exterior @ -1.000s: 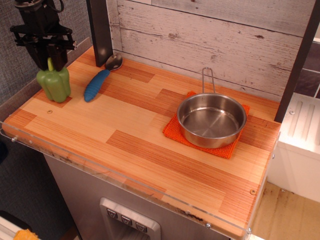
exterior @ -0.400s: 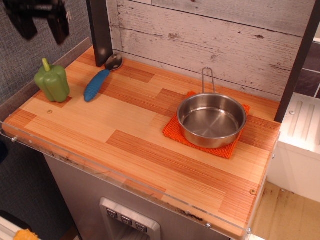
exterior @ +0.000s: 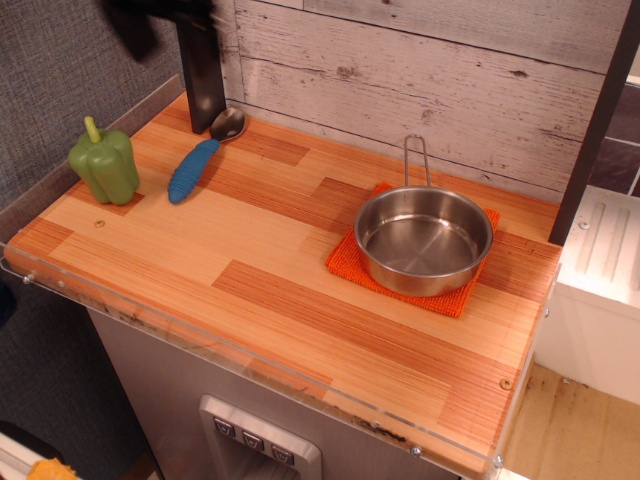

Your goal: Move green pepper to left side center of table

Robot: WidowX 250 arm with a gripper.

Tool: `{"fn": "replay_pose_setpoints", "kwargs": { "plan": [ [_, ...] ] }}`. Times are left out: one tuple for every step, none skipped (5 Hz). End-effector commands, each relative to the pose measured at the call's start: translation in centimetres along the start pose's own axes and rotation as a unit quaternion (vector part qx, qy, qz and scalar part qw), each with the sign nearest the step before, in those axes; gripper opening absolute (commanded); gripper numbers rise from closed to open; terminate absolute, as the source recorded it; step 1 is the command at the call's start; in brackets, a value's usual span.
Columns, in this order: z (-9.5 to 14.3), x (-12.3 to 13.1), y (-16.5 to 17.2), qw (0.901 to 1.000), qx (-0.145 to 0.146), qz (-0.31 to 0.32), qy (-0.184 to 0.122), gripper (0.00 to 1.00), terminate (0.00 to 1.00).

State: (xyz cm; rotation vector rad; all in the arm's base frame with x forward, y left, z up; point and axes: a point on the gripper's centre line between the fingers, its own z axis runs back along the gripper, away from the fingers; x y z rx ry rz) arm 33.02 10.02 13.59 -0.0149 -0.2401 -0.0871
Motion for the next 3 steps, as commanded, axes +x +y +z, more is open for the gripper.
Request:
{"fn": "replay_pose_setpoints", "kwargs": {
  "plan": [
    [-0.20, -0.54, -3.08, 0.9998, 0.014, -0.015, 0.000, 1.00, 0.00],
    [-0.20, -0.54, -3.08, 0.9998, 0.014, -0.015, 0.000, 1.00, 0.00],
    [-0.20, -0.54, -3.08, 0.9998, 0.014, -0.015, 0.000, 1.00, 1.00]
  ]
}}
